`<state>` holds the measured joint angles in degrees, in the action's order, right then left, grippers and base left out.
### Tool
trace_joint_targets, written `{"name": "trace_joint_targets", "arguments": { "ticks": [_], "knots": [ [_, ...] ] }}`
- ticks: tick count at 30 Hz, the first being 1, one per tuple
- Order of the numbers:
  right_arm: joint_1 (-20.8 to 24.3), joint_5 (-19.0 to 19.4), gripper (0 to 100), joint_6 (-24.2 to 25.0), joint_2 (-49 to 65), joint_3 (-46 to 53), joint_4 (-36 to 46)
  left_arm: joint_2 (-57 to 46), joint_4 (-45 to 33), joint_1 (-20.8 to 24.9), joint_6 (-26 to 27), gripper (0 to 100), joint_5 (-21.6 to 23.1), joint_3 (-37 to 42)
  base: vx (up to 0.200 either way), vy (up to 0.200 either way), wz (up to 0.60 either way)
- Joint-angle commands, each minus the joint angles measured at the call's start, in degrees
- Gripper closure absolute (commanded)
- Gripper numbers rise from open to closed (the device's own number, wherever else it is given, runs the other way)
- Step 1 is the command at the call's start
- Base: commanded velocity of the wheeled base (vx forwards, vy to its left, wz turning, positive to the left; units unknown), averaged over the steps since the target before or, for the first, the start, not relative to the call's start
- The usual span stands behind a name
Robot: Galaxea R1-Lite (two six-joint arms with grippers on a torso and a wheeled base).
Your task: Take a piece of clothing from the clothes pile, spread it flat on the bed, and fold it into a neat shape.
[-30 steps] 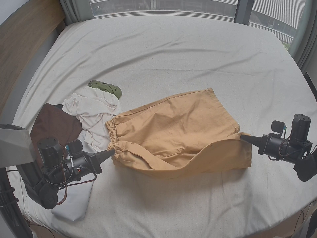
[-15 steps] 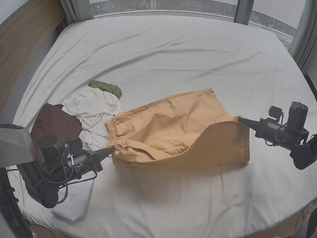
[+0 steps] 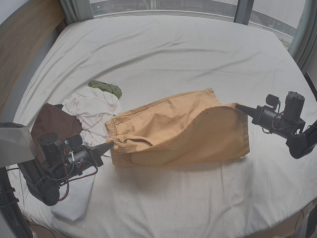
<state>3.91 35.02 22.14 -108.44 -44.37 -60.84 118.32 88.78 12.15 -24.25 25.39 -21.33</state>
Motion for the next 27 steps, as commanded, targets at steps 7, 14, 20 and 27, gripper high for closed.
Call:
{"name": "trace_joint_targets", "arguments": {
  "ticks": [7,14,20,27],
  "knots": [
    [0.04,-0.04,100,-0.08,-1.87,-7.39,3.45,0.51,-0.01,-0.03,-1.94,100,-1.57,-2.05,0.000,0.000,0.00],
    [0.31,-0.04,100,-0.34,-4.68,-12.58,5.12,0.59,-0.10,-0.20,-2.03,100,-1.57,-2.84,0.000,0.000,0.00],
    [0.48,-0.04,100,-2.36,-6.88,-16.36,7.41,0.68,-0.10,-0.29,-2.30,100,-1.66,-3.19,0.000,0.000,0.00],
    [1.27,-0.04,100,-3.33,-9.07,-19.17,8.02,0.77,-0.10,-0.38,-2.38,100,-2.72,-3.63,0.000,0.000,0.00]
  ]
}}
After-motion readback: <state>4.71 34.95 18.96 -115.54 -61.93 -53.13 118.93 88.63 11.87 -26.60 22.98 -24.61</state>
